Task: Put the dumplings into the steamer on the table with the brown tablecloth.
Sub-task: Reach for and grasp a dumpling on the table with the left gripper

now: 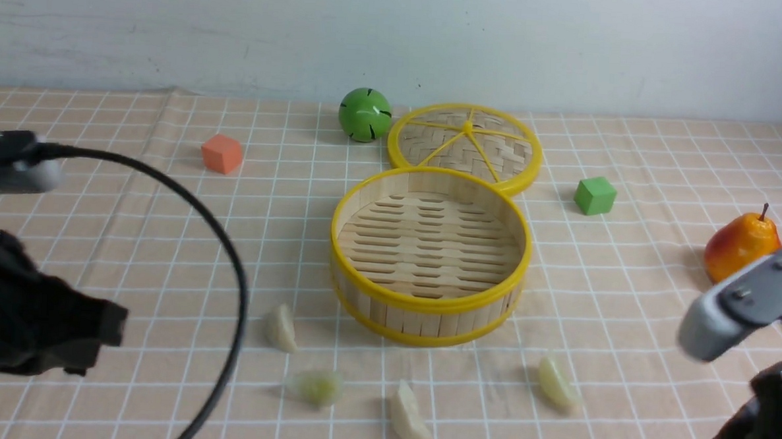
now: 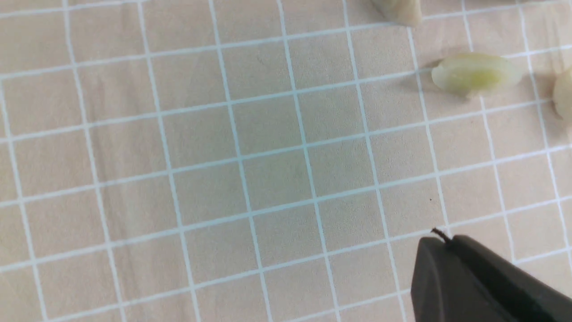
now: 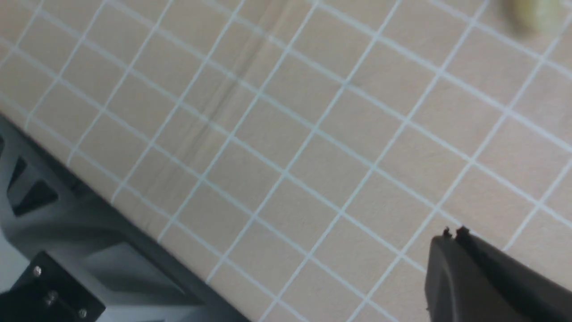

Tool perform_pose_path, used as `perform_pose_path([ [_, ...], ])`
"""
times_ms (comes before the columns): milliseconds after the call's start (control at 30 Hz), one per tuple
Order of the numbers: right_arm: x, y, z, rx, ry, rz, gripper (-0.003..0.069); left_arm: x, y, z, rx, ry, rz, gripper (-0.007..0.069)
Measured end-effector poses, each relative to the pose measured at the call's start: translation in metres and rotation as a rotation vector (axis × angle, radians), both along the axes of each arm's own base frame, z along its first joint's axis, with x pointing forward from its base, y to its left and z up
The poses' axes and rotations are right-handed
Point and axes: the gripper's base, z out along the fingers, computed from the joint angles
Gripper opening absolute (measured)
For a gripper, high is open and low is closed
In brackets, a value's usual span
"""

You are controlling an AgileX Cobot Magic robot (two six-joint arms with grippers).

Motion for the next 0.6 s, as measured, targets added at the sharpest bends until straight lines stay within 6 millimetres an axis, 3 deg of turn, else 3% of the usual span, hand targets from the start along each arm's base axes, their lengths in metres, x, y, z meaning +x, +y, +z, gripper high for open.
perform_pose_path([
  [100, -0.003, 0.014, -0.003, -0.018, 0.023, 0.065, -0.0015, 0.024, -0.021, -0.008, 0.07, 0.034, -0.029, 0.0081],
  [267, -0.008, 0.019, -0.001, -0.01, 0.008, 0.099, -0.0013, 0.07, -0.053, -0.029, 0.093, 0.085, 0.022, 0.0324],
  [433, -0.012, 0.015, 0.005, -0.014, -0.025, 0.103, -0.001, 0.116, -0.077, -0.068, 0.086, 0.162, 0.077, 0.055],
  [600, -0.018, 0.01, 0.009, -0.021, -0.044, 0.11, -0.0004, 0.151, -0.095, -0.103, 0.075, 0.186, 0.085, 0.0594],
])
